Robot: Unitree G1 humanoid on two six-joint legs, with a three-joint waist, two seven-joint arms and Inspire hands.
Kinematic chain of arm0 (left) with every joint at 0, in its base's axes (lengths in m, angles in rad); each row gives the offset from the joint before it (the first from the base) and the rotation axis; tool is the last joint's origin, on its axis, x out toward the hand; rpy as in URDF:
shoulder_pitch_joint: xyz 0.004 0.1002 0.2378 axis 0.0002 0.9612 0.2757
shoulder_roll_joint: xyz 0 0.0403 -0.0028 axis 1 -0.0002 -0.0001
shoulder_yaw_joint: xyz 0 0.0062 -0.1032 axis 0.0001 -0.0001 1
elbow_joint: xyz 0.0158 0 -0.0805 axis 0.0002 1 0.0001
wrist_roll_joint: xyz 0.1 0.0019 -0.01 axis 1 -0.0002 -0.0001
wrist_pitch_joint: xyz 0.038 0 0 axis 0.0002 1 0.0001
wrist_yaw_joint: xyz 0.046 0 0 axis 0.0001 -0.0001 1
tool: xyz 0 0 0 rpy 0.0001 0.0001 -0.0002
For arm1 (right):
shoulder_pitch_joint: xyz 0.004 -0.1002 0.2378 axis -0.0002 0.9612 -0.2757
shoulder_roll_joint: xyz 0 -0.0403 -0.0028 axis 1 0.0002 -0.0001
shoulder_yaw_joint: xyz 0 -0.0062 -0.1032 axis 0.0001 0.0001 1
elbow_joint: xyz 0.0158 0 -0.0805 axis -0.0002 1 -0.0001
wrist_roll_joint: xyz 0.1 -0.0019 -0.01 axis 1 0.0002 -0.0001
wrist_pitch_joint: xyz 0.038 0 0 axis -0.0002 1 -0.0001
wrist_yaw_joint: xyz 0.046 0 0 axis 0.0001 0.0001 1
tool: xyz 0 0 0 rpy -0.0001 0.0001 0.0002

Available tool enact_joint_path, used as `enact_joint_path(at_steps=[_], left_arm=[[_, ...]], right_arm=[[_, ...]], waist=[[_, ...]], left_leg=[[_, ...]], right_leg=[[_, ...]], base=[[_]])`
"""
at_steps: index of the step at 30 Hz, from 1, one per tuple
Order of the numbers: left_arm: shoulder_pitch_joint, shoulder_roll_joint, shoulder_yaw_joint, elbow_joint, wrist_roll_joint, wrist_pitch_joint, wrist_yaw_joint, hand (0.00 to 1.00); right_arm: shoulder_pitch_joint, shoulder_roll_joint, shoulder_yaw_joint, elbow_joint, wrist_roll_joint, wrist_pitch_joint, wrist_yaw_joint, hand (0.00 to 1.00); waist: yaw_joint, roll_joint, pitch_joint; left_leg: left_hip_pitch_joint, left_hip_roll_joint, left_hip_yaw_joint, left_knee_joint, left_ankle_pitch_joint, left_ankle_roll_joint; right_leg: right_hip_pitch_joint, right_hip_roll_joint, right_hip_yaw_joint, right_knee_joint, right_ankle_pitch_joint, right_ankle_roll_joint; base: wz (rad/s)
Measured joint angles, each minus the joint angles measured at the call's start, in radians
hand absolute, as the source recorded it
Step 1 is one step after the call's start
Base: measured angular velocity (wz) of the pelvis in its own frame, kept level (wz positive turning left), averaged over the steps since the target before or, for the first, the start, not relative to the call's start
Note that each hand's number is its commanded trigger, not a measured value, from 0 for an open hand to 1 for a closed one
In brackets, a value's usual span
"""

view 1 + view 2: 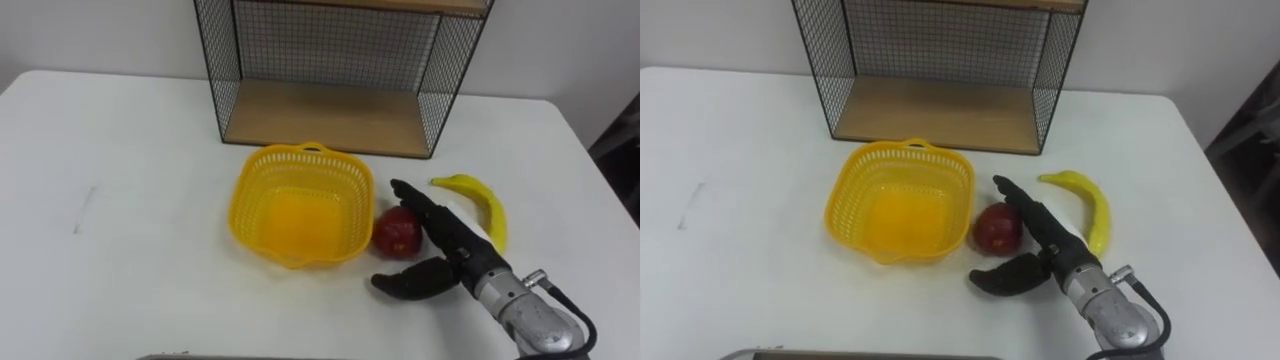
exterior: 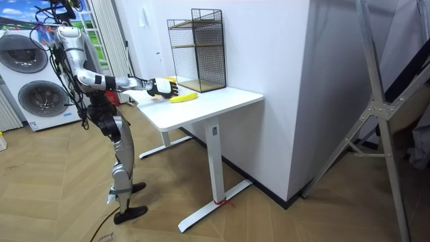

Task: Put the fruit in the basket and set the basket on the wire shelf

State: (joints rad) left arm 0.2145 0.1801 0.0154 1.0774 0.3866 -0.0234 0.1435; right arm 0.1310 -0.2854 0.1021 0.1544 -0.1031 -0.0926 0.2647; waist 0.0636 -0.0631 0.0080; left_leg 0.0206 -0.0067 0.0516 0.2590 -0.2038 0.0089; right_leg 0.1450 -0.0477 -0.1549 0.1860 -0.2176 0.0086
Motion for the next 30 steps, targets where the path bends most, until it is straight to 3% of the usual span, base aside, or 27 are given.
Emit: enact_joint_path(at_steps=[8,9,10,11,30], left_arm=[[-0.005,0.002,0.003,0.0,0.0,0.0,0.002,0.0],[-0.007,0.003,0.003,0.0,0.0,0.0,0.002,0.0],[-0.009,0.003,0.003,0.0,0.0,0.0,0.002,0.0],[-0.01,0.003,0.003,0.0,0.0,0.0,0.001,0.0],[-0.016,0.004,0.002,-0.001,0.0,0.01,-0.024,0.0]], right_arm=[[-0.017,0.0,-0.001,0.026,-0.026,-0.002,-0.002,0.0],[-0.017,0.0,-0.001,0.026,-0.027,-0.002,-0.002,0.41],[-0.017,-0.001,-0.001,0.026,-0.027,-0.002,-0.002,0.67],[-0.017,-0.001,-0.001,0.026,-0.027,-0.002,-0.002,1.0],[-0.077,0.002,-0.015,0.077,-0.099,-0.003,-0.102,1.0]], waist=[[0.003,0.001,0.0005],[0.004,0.0,0.0006],[0.005,0.0,0.0009],[0.005,-0.001,0.001],[-0.004,-0.003,0.0005]], left_leg=[[-0.001,0.0,-0.001,0.001,0.0,0.001],[0.0,-0.001,-0.001,0.001,0.0,0.001],[-0.001,-0.001,-0.001,0.001,0.0,0.001],[-0.002,-0.001,-0.001,0.001,0.0,0.001],[-0.009,-0.004,-0.013,0.008,0.0,0.002]], right_leg=[[0.0,0.0,0.0,-0.001,0.001,0.0],[0.0,0.0,0.0,-0.002,0.001,0.0],[0.0,0.0,0.0,-0.003,0.001,0.0],[0.0,0.0,0.0,-0.003,0.001,0.0],[0.012,0.0,-0.01,-0.018,0.003,0.002]], base=[[0.0],[0.0],[0.0],[0.0],[0.02]])
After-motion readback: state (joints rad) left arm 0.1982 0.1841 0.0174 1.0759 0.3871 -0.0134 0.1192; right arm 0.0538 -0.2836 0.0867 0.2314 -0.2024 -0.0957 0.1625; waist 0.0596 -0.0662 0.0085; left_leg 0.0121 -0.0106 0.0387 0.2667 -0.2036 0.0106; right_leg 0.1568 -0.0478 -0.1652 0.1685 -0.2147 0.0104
